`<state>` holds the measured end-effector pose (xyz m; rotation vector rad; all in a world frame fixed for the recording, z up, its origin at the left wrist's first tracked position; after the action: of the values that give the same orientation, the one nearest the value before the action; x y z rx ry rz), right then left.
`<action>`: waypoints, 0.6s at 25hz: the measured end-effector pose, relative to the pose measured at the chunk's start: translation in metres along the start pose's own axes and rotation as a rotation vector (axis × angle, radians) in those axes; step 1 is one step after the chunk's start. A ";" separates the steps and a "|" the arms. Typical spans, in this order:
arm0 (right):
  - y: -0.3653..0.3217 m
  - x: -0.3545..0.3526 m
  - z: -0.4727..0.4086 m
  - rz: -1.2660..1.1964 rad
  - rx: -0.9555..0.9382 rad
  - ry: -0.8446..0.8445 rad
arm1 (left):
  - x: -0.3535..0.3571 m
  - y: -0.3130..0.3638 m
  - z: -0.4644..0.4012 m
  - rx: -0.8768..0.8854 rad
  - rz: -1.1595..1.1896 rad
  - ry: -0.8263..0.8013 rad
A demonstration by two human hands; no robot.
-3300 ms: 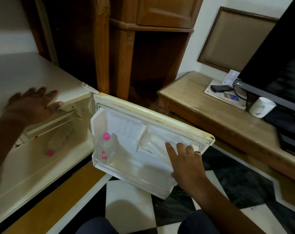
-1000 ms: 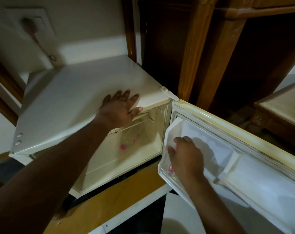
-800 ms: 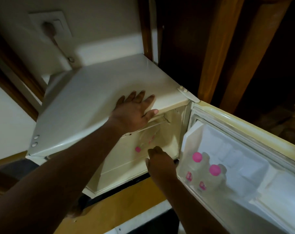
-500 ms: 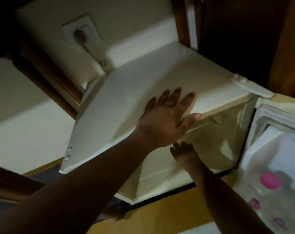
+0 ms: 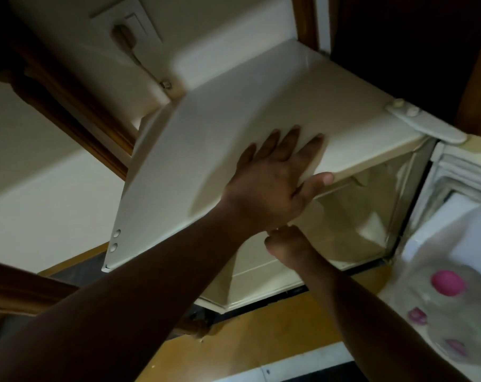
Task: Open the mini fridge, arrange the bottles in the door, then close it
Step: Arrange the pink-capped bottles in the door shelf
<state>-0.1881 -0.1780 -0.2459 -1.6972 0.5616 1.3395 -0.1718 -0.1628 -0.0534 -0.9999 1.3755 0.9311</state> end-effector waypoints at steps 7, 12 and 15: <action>-0.006 -0.033 0.092 -0.504 0.166 0.215 | 0.000 0.001 -0.002 0.026 0.001 -0.006; 0.006 -0.078 0.203 -0.565 0.357 0.362 | 0.000 0.005 -0.004 0.034 0.000 0.019; 0.005 -0.118 0.265 -0.397 0.425 0.461 | 0.001 0.003 -0.004 0.027 -0.009 0.031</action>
<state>-0.3722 0.0236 -0.1468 -1.6438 0.6688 0.5015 -0.1756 -0.1657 -0.0546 -1.0036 1.4048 0.8916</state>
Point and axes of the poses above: each hand's wrist, its own z-axis away from the middle knuckle, its own x-axis out of the palm, y = z × x, the point moved 4 cm from there along -z, towards the middle knuckle
